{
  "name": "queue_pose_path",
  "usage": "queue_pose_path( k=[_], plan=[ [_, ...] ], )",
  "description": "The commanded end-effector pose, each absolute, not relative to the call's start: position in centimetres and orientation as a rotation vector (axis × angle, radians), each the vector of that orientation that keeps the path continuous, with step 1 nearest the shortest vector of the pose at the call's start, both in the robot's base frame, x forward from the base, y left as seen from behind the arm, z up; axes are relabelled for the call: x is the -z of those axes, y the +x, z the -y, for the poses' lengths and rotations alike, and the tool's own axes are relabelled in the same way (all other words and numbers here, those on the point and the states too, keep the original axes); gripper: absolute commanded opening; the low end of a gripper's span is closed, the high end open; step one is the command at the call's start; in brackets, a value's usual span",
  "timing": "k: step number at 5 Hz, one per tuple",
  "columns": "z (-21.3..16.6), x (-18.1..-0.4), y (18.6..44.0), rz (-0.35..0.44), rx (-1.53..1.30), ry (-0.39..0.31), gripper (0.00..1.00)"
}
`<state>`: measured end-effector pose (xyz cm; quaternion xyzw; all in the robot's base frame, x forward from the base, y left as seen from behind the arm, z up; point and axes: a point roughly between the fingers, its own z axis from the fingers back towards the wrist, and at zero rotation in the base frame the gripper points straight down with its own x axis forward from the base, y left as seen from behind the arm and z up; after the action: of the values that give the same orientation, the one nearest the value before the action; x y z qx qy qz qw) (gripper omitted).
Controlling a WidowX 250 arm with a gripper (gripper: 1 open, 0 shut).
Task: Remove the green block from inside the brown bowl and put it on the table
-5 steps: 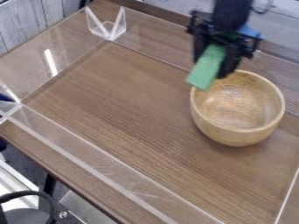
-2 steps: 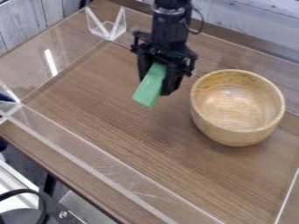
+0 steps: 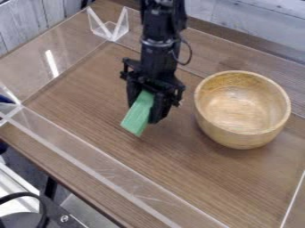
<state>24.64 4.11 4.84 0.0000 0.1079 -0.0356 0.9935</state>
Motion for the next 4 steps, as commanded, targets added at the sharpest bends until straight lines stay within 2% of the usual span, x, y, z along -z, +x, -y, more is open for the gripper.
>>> queue_pose_path(
  k=[1,3,4],
  plan=[
    [-4.41,-4.99,25.13,-0.186,0.073,0.011,0.00],
    [-3.92,-4.35,25.56,-0.191,0.083,-0.002,0.00],
    [-3.81,-4.60,25.80,-0.183,0.083,-0.012,0.00]
  ],
)
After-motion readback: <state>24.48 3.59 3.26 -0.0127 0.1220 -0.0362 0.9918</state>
